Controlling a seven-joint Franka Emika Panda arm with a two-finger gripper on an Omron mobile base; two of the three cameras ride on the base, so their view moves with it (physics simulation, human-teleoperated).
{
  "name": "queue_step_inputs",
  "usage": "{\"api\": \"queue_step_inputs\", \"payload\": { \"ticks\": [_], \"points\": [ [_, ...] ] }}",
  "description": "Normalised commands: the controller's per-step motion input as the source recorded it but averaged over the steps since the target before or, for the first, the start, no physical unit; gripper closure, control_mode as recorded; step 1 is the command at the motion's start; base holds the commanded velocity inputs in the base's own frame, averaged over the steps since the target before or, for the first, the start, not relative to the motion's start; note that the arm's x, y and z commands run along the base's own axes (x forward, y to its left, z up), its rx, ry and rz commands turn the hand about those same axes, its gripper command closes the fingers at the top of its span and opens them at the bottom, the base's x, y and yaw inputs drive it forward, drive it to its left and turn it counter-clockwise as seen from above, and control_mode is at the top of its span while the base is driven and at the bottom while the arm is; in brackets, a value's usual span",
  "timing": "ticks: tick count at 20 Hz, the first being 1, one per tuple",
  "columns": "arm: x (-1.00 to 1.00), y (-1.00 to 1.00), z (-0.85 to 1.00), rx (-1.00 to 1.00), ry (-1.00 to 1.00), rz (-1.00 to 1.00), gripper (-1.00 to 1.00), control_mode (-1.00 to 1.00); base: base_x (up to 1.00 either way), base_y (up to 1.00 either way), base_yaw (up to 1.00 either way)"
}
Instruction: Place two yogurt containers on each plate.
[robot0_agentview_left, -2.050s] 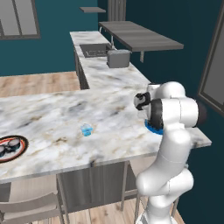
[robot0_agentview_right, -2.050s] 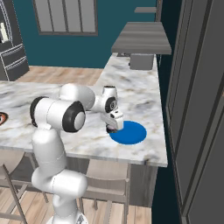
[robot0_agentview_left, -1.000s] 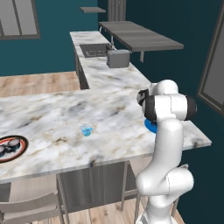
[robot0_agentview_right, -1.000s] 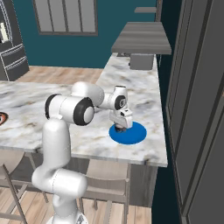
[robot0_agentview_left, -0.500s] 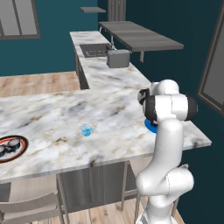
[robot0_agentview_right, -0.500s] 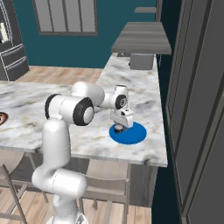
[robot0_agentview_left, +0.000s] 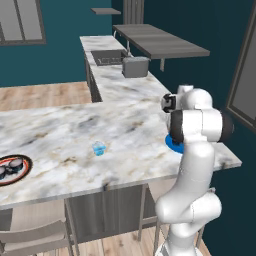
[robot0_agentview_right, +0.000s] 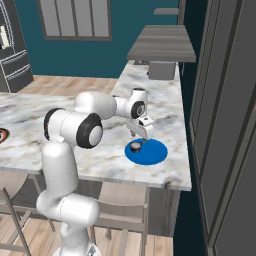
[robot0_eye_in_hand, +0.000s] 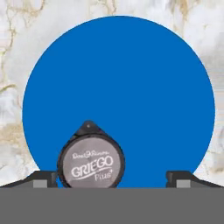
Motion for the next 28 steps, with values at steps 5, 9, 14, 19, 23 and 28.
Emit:
{"api": "queue_step_inputs", "payload": {
  "ticks": [5, 9, 14, 19, 23, 28],
  "points": [
    [-0.72, 0.43, 0.24, 0.01, -0.14, 0.14, -1.0, -1.0, 0.0, 0.0, 0.0],
    [-0.67, 0.75, 0.03, 0.0, -0.11, 0.39, -1.0, -1.0, 0.0, 0.0, 0.0],
    [-0.49, 0.71, 0.15, 0.0, 0.0, 0.58, -1.0, -1.0, 0.0, 0.0, 0.0],
    [-0.18, 0.74, 0.24, 0.0, 0.03, 0.7, -1.0, -1.0, 0.0, 0.0, 0.0],
    [0.04, 0.94, 0.24, 0.0, 0.06, 0.46, -1.0, -1.0, 0.0, 0.0, 0.0],
    [0.08, 0.97, 0.07, 0.0, 0.01, 0.41, -1.0, -1.0, 0.0, 0.0, 0.0]
  ]
}}
